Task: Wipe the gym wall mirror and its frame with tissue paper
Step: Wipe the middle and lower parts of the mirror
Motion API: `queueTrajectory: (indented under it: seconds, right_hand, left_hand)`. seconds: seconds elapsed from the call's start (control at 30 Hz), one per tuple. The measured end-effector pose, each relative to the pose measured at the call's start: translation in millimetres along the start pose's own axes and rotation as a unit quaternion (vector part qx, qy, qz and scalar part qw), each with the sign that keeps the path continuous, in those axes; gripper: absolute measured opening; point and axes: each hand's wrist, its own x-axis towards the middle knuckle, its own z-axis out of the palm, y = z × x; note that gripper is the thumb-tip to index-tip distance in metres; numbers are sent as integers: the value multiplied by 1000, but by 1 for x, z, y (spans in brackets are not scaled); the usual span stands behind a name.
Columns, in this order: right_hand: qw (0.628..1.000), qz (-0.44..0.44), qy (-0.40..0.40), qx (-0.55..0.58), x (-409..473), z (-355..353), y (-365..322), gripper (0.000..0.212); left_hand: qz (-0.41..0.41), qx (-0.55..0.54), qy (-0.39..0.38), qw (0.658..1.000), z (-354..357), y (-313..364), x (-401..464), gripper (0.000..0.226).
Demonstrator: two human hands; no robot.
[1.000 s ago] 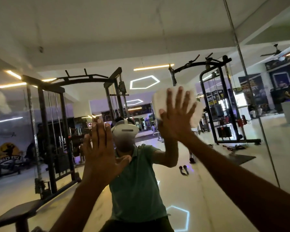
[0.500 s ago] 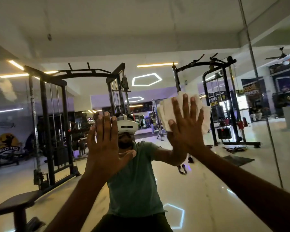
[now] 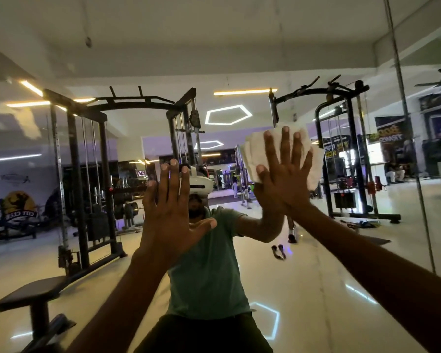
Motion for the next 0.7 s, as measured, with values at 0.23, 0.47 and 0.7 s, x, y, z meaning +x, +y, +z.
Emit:
queueTrajectory:
  seconds: [0.23,0.47,0.7]
  right_hand:
    - [991,-130,2,-18,31,12,-128,76]
    - [955,-291,-45,-40,26,-1,-69,76]
    - [984,-174,-18,-30,33,4,-105,79]
  left_hand:
    - [-91,-19,5,996,-13,-15,-19,129]
    - [-132,-21,-3,991,-16,-41,-37,142]
    - [-100,-5,1,995,-15,-51,-43,134]
